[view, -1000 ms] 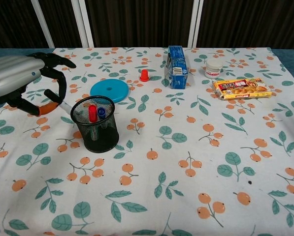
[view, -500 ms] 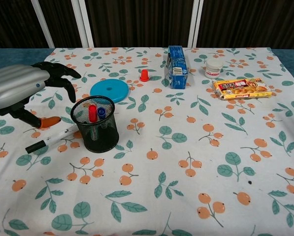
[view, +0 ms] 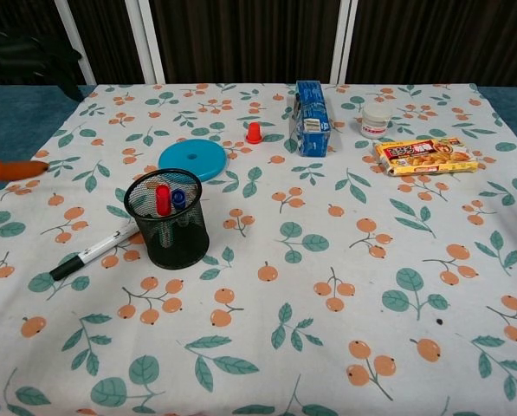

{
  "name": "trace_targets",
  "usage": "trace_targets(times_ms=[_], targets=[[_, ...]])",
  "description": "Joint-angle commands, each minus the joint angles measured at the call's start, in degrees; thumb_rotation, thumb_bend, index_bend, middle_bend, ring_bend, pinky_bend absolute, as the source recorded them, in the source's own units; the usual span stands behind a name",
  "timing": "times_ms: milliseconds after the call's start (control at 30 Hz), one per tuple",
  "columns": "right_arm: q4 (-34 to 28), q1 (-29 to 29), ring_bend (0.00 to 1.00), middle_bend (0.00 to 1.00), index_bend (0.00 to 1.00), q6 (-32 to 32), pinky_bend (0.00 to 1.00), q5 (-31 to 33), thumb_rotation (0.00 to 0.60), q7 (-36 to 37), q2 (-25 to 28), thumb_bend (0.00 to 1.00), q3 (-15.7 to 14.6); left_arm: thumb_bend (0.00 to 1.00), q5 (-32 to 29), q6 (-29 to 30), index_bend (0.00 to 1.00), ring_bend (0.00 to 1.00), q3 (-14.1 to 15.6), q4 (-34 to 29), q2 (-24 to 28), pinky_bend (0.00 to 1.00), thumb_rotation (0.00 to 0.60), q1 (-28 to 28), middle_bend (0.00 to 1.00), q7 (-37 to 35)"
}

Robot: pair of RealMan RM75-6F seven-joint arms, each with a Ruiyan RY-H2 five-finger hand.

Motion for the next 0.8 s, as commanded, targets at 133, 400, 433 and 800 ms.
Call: trace_targets(times_ms=[133, 400, 433, 800], targets=[[0.0, 0.0, 0.07, 0.02, 0.10, 0.0, 0.19, 0.1, 0.600, -0.1, -0.1, 0.10, 0.1, 0.21, -3.3, 7.1, 0.24, 0.00, 1.9, -3.5, 7.5, 0.00, 0.600, 8.2, 0.05, -2.9], [0.0, 0.1, 0.07, 0.02, 0.10, 0.1, 0.19, 0.0, 0.600, -0.5, -0.2, 0.10, 0.1, 0.21, -7.3, 9.6, 0.19, 0.00, 2.6, 0.2, 9.3, 0.00, 0.600, 13.7, 0.04, -11.0], [0.0, 0.1, 0.07, 0.02, 0.10, 0.1, 0.19, 0.0, 0.600, -0.5, -0.2, 0.10, 0.1, 0.21, -7.6, 9.7, 0.19, 0.00, 2.6, 0.8, 9.1, 0.00, 0.600, 14.1, 0.03, -11.9], [0.1, 0.1, 0.07, 0.02, 0.10, 0.0, 0.19, 0.0, 0.600, -0.5, -0.2, 0.10, 0.0, 0.21, -9.7, 8.1, 0.13, 0.00, 0.5, 4.4, 8.8, 0.00, 0.600, 15.3, 0.01, -17.2]])
